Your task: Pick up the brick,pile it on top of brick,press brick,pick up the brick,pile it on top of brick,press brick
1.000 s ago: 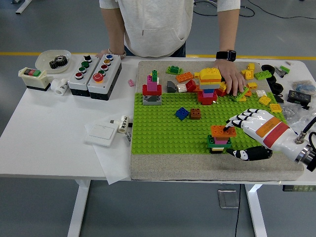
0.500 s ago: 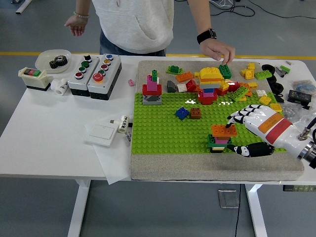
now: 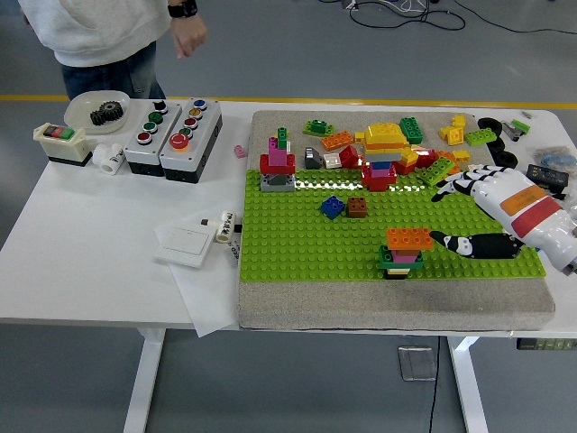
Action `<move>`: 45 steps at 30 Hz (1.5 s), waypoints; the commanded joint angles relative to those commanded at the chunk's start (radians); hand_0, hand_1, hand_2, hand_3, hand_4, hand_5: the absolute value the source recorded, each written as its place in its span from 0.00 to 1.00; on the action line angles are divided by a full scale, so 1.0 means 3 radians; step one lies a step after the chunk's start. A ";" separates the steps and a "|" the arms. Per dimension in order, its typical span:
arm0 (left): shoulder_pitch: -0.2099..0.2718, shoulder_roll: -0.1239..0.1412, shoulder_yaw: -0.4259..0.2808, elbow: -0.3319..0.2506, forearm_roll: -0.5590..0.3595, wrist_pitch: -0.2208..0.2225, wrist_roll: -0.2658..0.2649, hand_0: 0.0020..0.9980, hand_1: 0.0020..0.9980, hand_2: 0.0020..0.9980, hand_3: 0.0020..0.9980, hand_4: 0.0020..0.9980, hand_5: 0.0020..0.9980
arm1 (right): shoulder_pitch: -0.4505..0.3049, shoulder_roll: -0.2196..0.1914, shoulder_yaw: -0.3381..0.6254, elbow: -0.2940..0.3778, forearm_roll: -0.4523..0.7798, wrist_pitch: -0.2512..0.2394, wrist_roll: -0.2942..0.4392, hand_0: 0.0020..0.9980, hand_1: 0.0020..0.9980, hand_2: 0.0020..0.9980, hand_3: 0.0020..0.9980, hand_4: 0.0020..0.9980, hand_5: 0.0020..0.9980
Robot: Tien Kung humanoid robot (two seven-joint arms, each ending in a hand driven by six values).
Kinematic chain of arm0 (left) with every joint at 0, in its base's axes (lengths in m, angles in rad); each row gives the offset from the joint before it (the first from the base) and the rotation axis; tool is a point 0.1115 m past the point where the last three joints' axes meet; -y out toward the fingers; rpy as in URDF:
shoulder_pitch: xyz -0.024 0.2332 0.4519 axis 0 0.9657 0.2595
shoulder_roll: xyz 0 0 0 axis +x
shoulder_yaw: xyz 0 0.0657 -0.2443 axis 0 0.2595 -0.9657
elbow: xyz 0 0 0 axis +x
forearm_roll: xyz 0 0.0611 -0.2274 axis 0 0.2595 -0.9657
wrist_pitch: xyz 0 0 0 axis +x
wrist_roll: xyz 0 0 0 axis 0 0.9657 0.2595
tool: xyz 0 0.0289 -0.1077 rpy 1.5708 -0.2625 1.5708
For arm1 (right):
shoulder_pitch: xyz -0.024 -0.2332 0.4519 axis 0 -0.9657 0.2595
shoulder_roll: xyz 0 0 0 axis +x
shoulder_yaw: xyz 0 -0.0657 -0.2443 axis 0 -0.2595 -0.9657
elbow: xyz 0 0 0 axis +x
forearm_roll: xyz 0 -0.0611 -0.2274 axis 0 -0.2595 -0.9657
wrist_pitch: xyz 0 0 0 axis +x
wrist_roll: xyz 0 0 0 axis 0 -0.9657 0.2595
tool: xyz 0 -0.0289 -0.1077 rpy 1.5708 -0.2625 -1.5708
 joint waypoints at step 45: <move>-0.0036 -0.0006 0.0030 -0.0010 0.0005 0.0013 0.0018 0.71 0.70 0.77 0.66 0.75 0.65 | -0.0260 0.0353 0.0896 -0.0081 0.5087 0.0340 -0.0308 0.87 0.82 0.86 0.90 1.00 0.88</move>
